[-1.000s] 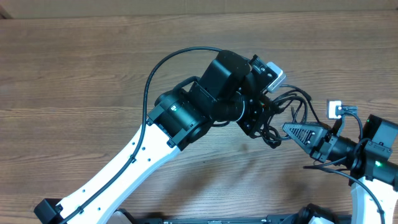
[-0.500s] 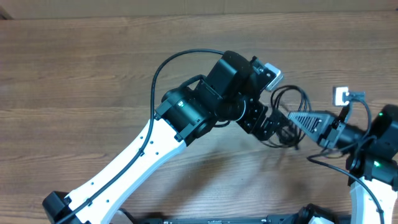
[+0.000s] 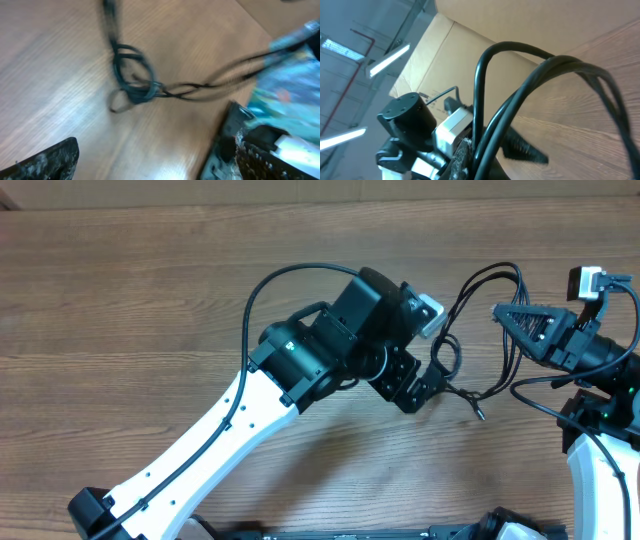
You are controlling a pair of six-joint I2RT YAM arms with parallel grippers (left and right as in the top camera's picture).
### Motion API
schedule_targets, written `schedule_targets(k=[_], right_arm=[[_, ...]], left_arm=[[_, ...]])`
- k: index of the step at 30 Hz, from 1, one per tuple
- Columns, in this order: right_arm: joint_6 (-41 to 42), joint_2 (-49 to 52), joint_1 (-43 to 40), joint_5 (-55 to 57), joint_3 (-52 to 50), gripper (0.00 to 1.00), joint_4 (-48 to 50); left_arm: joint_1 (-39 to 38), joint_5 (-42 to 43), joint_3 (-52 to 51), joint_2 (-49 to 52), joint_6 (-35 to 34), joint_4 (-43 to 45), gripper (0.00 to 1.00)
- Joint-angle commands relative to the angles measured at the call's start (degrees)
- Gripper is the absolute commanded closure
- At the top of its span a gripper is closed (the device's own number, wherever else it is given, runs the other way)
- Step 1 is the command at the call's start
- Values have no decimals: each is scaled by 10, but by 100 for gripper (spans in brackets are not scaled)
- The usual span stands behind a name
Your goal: Untangle cables
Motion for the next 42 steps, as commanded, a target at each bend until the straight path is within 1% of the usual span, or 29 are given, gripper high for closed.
schedule_targets(k=[1,4,6,8,10,12,13,14,16,17,18,23,26,27,28,30,32,33,34,35,36,38,40,42], right_arm=[[31,-7,0,23,31,96,5],[47,-7,0,30,51,96,5],[59,-7,0,31,70,96,6],[60,-7,5,31,90,96,7],[70,-7,16,31,108,96,8],[74,-7,22,31,118,96,7],[80,-7,24,31,120,96,8],[89,-7,31,32,121,96,8],[102,-7,38,34,121,96,8],[108,-7,42,36,121,96,8],[108,-7,45,40,121,96,10],[127,-8,45,35,121,96,25],[144,-8,45,29,121,96,54],[136,-7,45,18,121,96,54],[106,-4,45,-2,121,96,42],[63,5,45,-41,121,96,-5],[-6,28,45,-64,121,96,-99],[-31,42,45,-57,121,96,-146],[-39,59,45,-43,121,96,-167],[-38,79,45,-21,121,96,-168],[-38,88,45,-10,121,96,-168],[-38,107,45,15,121,96,-177],[-50,116,45,45,121,96,-224],[-82,116,45,77,121,96,-287]], left_arm=[[19,-46,9,2,-12,6,0],[20,-46,9,16,-23,8,0],[20,-33,9,31,-47,18,0],[20,16,9,48,-49,48,0],[20,80,9,64,-52,97,0],[20,95,9,77,-69,130,0],[20,96,9,83,-70,135,2],[20,96,9,93,-70,136,35],[20,96,9,100,-75,136,78],[20,96,9,104,-77,137,89],[20,96,9,106,-77,138,96],[27,90,9,109,-76,138,96],[52,93,9,109,-80,134,96],[66,101,9,108,-80,126,96],[80,113,9,105,-80,117,96],[100,123,9,97,-78,103,96],[122,120,9,63,-48,96,96],[126,101,9,35,-33,97,96],[126,56,9,6,-29,92,96],[126,3,9,-30,-28,81,96],[126,-19,9,-48,-28,74,96],[126,-46,9,-81,-19,58,96],[126,-62,9,-109,-13,37,96],[126,-66,9,-128,-12,27,96]])
